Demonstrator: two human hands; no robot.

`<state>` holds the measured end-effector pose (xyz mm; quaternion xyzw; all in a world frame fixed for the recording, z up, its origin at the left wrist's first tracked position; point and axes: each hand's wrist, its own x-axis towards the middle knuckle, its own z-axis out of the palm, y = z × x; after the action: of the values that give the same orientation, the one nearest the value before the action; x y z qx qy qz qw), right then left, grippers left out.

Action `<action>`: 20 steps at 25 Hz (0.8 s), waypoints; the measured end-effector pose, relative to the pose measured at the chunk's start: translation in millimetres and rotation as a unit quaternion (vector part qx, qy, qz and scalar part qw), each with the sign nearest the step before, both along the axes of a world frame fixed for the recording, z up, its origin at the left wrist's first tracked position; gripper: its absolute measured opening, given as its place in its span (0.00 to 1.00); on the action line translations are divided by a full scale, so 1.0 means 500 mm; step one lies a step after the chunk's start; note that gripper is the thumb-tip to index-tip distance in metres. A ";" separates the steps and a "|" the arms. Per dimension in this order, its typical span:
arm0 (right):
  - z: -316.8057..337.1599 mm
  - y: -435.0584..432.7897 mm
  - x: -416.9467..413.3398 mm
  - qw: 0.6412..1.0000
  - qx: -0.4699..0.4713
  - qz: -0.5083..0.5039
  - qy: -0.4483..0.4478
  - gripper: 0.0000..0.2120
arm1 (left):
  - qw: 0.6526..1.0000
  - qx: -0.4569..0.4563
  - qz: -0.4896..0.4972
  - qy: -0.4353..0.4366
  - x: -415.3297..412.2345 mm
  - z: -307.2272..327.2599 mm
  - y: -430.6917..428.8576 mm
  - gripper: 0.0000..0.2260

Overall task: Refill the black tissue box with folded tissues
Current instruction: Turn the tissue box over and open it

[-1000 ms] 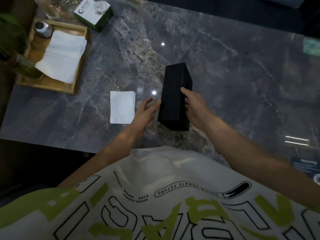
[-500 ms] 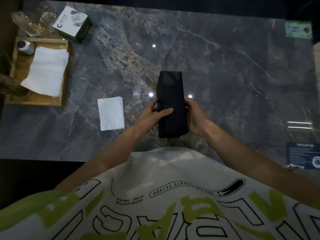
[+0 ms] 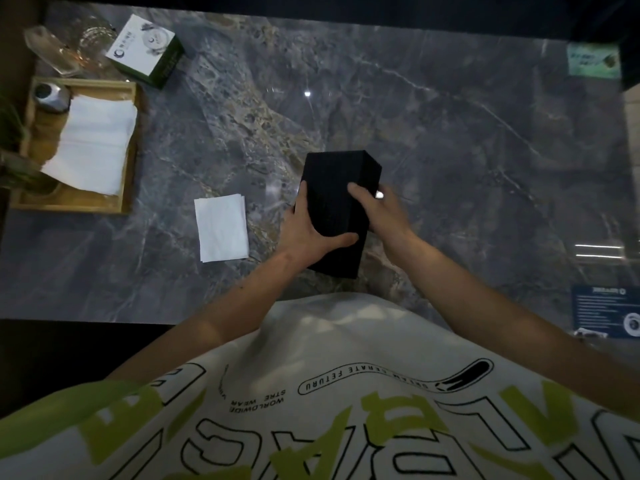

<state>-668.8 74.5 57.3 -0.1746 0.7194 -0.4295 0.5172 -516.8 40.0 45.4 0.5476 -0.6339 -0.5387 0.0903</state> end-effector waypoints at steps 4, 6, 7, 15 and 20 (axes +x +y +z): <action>0.012 -0.011 0.016 0.999 -0.001 0.039 0.016 0.37 | 0.998 -0.031 -0.040 -0.029 0.005 0.007 0.003 0.60; 0.015 -0.016 0.012 1.000 0.001 0.003 0.010 0.39 | 0.998 -0.032 -0.028 0.037 0.016 0.007 0.003 0.56; 0.013 -0.017 0.006 1.000 -0.001 -0.014 0.010 0.39 | 0.997 -0.024 -0.011 0.068 0.023 0.006 0.004 0.52; -0.003 -0.022 -0.018 0.998 -0.036 -0.050 -0.022 0.37 | 0.975 0.007 0.110 0.195 0.041 0.045 -0.002 0.20; -0.005 -0.015 -0.028 0.995 -0.025 -0.054 -0.079 0.32 | 0.948 0.076 0.151 0.268 0.047 0.062 -0.031 0.15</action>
<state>-682.6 67.0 54.9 -0.1137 0.6739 -0.4869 0.5439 -493.5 24.5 76.4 0.4771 -0.4537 -0.6922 0.2955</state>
